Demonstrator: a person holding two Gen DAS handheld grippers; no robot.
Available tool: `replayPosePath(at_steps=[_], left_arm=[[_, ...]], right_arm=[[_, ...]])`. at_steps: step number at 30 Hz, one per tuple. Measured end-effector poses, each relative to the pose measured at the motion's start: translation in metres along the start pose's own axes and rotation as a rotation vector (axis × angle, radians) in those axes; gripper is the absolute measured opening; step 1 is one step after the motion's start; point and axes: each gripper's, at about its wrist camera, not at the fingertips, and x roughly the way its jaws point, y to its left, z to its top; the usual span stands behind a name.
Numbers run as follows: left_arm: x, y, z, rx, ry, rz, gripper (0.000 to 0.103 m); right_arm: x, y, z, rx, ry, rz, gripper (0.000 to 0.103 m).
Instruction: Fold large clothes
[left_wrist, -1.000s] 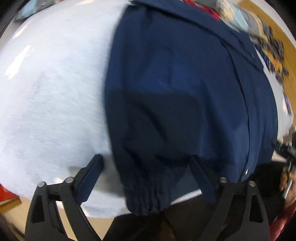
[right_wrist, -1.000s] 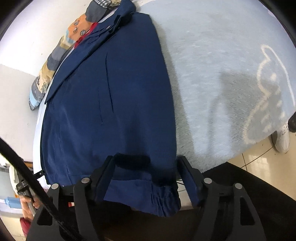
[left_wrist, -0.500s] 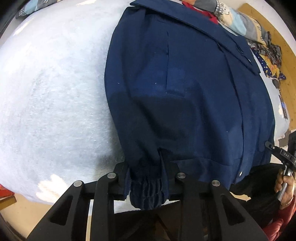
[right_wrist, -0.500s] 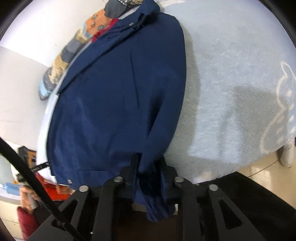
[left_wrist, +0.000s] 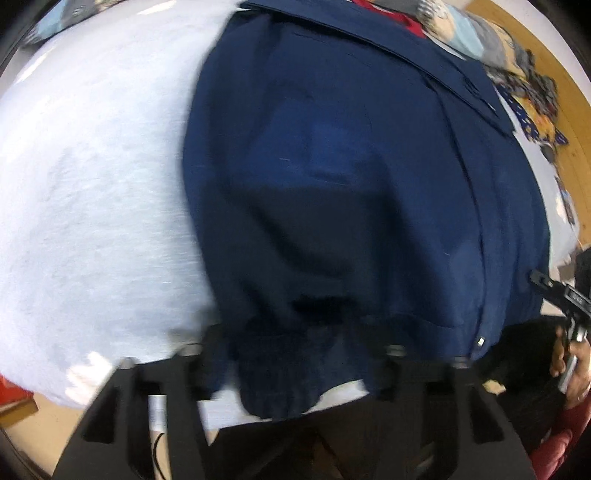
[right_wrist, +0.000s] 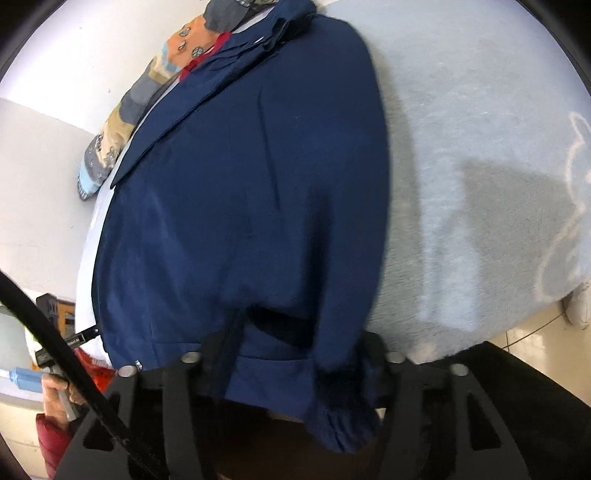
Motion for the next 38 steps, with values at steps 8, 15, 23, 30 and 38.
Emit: replayPosePath(at_steps=[8,15,23,30,38], left_arm=[[-0.009,-0.009,-0.007,0.066,-0.035,0.085,0.026],[-0.036,0.002,-0.012,0.022,-0.113,0.022,0.024],[-0.112,0.049,-0.012,-0.175,-0.434,-0.135,0.022],[-0.132,0.032,0.045,-0.199,-0.534,-0.114,0.011],[-0.138,0.034,0.137,-0.205,-0.529,-0.047,0.000]], right_arm=[[-0.009,0.019,-0.003,-0.086,-0.040,-0.062,0.015],[-0.045,0.031,0.000,-0.108,-0.166,0.127,0.013],[-0.093,0.045,0.024,-0.171,-0.321,0.227,0.013],[-0.127,0.055,0.074,-0.193,-0.400,0.213,0.013],[-0.129,0.062,0.154,-0.134,-0.429,0.211,0.013]])
